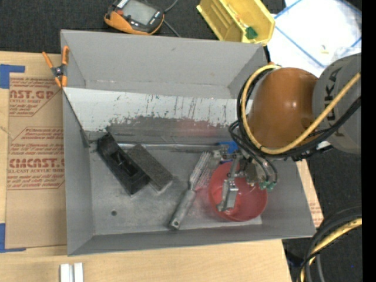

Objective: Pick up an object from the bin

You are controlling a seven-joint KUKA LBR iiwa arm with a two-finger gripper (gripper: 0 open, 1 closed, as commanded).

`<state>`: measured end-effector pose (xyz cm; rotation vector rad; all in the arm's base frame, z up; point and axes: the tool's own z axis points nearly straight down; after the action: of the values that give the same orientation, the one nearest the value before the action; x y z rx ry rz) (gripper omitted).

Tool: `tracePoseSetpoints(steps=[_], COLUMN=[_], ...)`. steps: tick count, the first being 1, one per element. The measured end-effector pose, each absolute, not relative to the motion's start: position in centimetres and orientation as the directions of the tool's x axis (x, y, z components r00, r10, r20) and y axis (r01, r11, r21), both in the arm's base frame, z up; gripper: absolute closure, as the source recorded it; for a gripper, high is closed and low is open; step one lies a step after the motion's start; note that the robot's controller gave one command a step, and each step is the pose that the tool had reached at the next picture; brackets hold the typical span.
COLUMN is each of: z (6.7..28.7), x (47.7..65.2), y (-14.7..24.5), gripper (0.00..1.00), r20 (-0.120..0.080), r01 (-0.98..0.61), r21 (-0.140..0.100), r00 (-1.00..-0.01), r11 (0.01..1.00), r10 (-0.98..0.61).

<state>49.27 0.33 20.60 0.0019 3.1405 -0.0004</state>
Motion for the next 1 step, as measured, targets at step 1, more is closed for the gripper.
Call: tracePoseSetpoints(steps=[1], z=[20.6], x=[49.27], y=[0.33], gripper=[0.0], r20=[-0.001], r01=[0.001], r21=[0.0], r00=[-1.0], r11=[1.0], r10=[0.001])
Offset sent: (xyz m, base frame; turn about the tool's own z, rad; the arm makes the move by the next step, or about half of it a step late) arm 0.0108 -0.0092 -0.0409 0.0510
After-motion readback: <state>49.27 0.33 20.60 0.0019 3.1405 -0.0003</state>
